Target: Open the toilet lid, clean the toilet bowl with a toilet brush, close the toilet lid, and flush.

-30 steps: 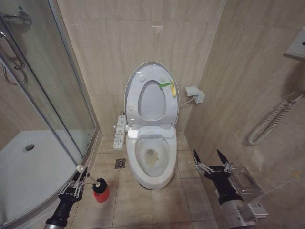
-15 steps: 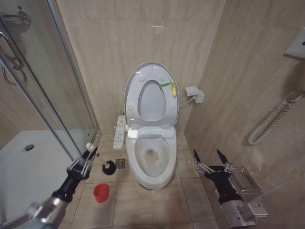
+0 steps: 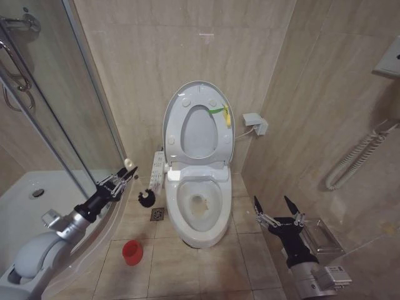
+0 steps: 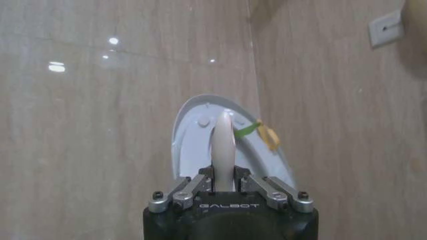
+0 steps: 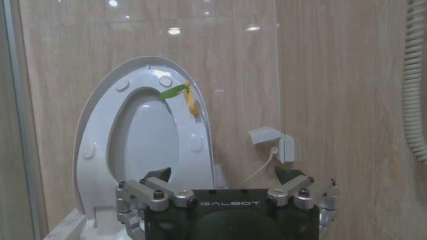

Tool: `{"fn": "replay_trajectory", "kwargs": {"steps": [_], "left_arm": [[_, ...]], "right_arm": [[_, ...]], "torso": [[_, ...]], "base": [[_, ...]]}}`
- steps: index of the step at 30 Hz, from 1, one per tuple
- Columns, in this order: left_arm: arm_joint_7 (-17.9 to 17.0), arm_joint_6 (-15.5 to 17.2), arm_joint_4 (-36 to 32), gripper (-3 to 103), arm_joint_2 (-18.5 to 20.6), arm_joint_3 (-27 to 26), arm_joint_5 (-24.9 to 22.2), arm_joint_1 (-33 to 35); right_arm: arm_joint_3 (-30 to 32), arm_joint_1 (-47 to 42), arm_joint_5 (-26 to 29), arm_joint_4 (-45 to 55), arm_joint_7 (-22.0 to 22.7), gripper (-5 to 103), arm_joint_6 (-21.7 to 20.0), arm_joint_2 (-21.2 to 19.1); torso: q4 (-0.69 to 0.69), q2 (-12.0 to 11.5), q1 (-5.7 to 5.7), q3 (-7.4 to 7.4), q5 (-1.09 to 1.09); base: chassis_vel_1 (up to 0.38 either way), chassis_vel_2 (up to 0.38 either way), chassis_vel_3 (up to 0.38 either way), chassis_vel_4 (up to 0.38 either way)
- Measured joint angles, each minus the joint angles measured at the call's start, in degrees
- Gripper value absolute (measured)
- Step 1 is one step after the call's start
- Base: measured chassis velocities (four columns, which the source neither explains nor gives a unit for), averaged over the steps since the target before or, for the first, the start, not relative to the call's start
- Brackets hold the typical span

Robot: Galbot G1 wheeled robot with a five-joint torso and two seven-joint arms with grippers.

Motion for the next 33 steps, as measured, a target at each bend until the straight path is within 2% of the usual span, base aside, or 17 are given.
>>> {"fn": "replay_trajectory", "kwargs": {"steps": [3, 4, 7, 13, 16, 17, 19, 20, 23, 33], "left_arm": [[0.0, 0.5, 0.1, 19, 0.2, 2.2, -1.5, -2.0], [0.0, 1.0, 0.5, 19, 0.1, 4.6, -2.8, -4.2], [1.3, 1.1, 2.1, 19, -0.3, 7.7, -4.4, -7.6], [3.2, 0.9, 6.7, 19, -1.7, 13.4, -5.0, -14.3], [3.7, 0.2, 8.8, 19, -1.8, 16.0, -5.4, -16.8], [4.4, -0.6, 11.6, 19, -2.1, 18.9, -5.7, -19.2], [4.9, -1.5, 14.3, 19, -2.6, 21.4, -5.8, -21.1], [4.9, -1.5, 14.3, 19, -2.6, 21.4, -5.8, -21.1], [6.3, -3.6, 21.3, 19, -4.7, 27.4, -5.8, -26.1], [8.0, -6.5, 31.4, 19, -10.4, 35.7, -5.4, -35.0]], "right_arm": [[0.0, 0.0, 0.0, 0.0, 0.0, 100, 0.0, 0.0], [0.0, 0.0, 0.0, 0.0, 0.0, 100, 0.0, 0.0], [0.0, 0.0, 0.0, 0.0, 0.0, 100, 0.0, 0.0], [0.0, 0.0, 0.0, 0.0, 0.0, 100, 0.0, 0.0], [0.0, 0.0, 0.0, 0.0, 0.0, 100, 0.0, 0.0], [0.0, 0.0, 0.0, 0.0, 0.0, 100, 0.0, 0.0], [0.0, 0.0, 0.0, 0.0, 0.0, 100, 0.0, 0.0], [0.0, 0.0, 0.0, 0.0, 0.0, 100, 0.0, 0.0], [0.0, 0.0, 0.0, 0.0, 0.0, 100, 0.0, 0.0], [0.0, 0.0, 0.0, 0.0, 0.0, 100, 0.0, 0.0]], "torso": [[0.0, 0.0, 0.0, 0.0, 0.0], [0.0, 0.0, -0.01, 0.0, 0.0], [-0.01, 0.0, -0.01, 0.0, 0.0], [-0.01, 0.0, -0.01, -0.01, 0.01], [-0.01, 0.0, -0.01, -0.01, 0.01], [0.0, 0.0, -0.01, 0.0, 0.01], [0.0, 0.0, -0.01, 0.0, 0.01], [0.0, 0.0, -0.01, 0.0, 0.01], [-0.01, 0.0, -0.01, 0.0, 0.01], [-0.02, 0.0, -0.01, 0.0, 0.02]], "base": [[0.0, 0.0, 0.0, 0.0], [0.0, 0.0, 0.0, 0.0], [0.0, 0.0, 0.0, 0.0], [0.0, 0.0, 0.0, 0.0], [0.0, 0.0, 0.0, 0.0], [0.0, 0.0, 0.0, 0.0], [0.0, 0.0, 0.0, 0.0], [0.0, 0.0, 0.0, 0.0], [0.0, 0.0, 0.0, 0.0], [0.0, 0.0, 0.0, 0.0]]}}
